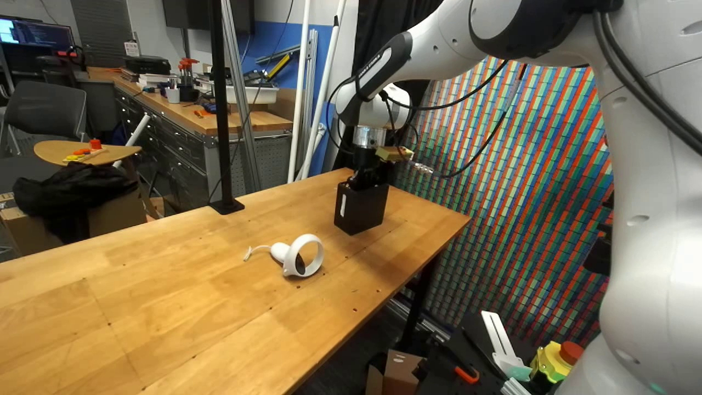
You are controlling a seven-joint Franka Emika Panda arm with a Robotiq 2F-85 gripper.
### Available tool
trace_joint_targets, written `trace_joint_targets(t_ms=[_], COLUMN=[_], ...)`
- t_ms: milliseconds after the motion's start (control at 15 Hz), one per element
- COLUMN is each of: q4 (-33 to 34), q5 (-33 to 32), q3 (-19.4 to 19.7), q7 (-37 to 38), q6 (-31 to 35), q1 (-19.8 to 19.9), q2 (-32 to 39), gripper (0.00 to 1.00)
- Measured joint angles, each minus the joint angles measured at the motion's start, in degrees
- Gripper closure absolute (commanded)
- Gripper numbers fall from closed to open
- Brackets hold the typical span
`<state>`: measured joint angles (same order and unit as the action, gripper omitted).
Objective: Put the towel inside the black box
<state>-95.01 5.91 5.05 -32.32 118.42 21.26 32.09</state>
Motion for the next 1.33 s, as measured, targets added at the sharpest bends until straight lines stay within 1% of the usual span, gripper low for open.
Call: trace_joint_targets(t_ms=[400,667,800,867,933,1000,1067,1200,1333], q4=[-8.7,-14.72,-17.59,-19.0,-20.36,-21.64,-22.82,-24.28,-24.78], q5=[-2.99,-3.41,-3.41,-3.41,-3.41,-3.41,-3.41,-3.41,-3.41], q3=[0.06,0.27,0.45,0.59,0.78,1.01,1.22,1.38,1.4], q7=[0.05,0.01,-0.07,-0.15,-0.26,-0.37,-0.43,-0.48,-0.51], q6=[3.36,5.39,6.3,6.75,6.99,7.1,7.22,7.5,7.85], q1=[-1.55,-1.87,-1.98,-2.09,-2.26,-2.49,-2.68,-2.81,-2.88], q2=[-11.21,-19.14,-22.67,-24.27,-25.75,-27.1,-28.3,-29.69,-29.99], gripper=[0.98,0.98,0.96,0.72,0.96,0.96,0.9,0.74,0.72])
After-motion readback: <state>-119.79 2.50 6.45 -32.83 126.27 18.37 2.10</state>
